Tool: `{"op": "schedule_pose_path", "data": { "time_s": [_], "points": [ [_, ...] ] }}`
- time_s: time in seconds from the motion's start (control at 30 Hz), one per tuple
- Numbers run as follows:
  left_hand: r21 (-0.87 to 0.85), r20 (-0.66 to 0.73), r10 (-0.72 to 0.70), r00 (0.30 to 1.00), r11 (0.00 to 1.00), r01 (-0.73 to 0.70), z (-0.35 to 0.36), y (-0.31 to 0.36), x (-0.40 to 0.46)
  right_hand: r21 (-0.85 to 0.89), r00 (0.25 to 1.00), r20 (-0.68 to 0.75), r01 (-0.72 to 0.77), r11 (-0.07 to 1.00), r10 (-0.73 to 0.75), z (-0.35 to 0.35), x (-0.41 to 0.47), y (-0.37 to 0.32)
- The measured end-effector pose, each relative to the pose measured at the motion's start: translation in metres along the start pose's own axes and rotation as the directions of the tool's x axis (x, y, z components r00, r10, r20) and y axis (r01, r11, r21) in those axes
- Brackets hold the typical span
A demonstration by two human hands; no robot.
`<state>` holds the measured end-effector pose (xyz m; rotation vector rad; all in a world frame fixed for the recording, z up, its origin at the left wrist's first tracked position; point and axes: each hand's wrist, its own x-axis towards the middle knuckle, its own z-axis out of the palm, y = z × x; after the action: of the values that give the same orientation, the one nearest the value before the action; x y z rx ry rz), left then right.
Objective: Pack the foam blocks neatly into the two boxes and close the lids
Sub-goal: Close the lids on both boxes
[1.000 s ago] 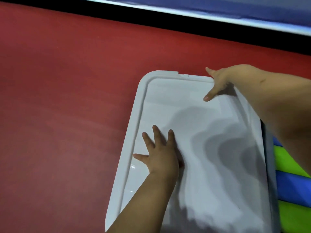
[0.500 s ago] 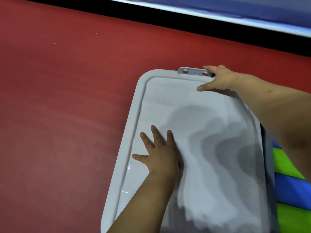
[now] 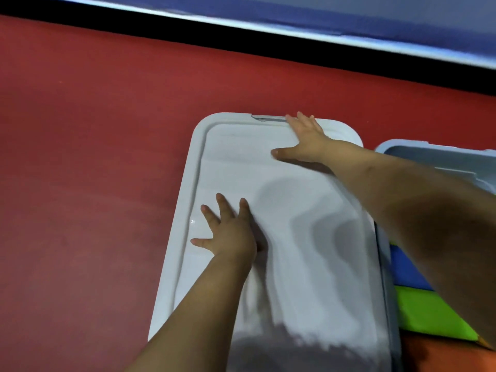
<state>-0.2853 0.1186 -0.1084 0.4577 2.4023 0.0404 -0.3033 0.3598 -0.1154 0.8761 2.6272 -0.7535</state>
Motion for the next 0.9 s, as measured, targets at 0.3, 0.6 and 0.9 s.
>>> {"op": "schedule_pose_path", "data": {
  "time_s": [0.3, 0.6, 0.9],
  "points": [
    [0.044, -0.003, 0.086, 0.996, 0.995, -0.086, 0.004, 0.003, -0.012, 0.116, 0.967, 0.255, -0.019, 0.993, -0.011, 0.003, -0.165, 0.058],
    [-0.059, 0.091, 0.486, 0.869, 0.874, -0.483, 0.041, 0.092, -0.114, 0.156, 0.955, -0.007, -0.291, 0.944, 0.295, -0.079, -0.333, 0.192],
    [0.001, -0.021, 0.742, 0.67, 0.67, -0.743, 0.093, 0.241, -0.213, 0.466, 0.795, -0.03, -0.525, 0.712, 0.606, -0.104, -0.498, 0.358]
  ]
}}
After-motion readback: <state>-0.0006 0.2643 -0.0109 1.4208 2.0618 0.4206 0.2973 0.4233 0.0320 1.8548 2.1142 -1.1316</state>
